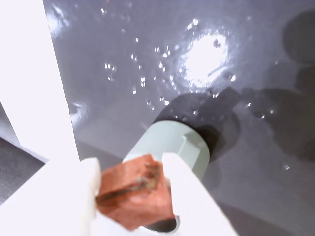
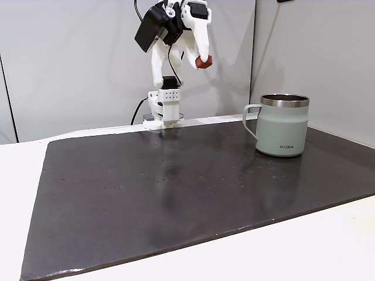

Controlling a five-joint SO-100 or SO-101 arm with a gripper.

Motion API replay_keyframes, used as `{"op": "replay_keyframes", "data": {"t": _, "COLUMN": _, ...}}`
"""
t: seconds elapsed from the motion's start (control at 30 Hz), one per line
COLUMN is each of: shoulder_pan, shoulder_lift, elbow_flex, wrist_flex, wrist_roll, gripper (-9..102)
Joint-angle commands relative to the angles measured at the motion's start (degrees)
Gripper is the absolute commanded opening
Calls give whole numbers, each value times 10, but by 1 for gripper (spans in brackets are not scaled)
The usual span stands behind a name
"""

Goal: Grasp a cube and put it in the cup.

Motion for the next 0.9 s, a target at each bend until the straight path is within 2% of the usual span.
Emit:
{"op": "replay_keyframes", "data": {"t": 0.0, "shoulder_pan": -18, "shoulder_lift": 11, "elbow_flex": -65, "wrist_flex": 6, "wrist_roll": 18, "gripper": 1}}
{"op": "replay_keyframes", "data": {"t": 0.2, "shoulder_pan": -46, "shoulder_lift": -83, "elbow_flex": -178, "wrist_flex": 33, "wrist_roll": 49, "gripper": 1}}
{"op": "replay_keyframes", "data": {"t": 0.57, "shoulder_pan": -124, "shoulder_lift": -326, "elbow_flex": -497, "wrist_flex": 130, "wrist_roll": 111, "gripper": 0}}
{"op": "replay_keyframes", "data": {"t": 0.87, "shoulder_pan": -198, "shoulder_lift": -387, "elbow_flex": -523, "wrist_flex": 110, "wrist_roll": 118, "gripper": 1}}
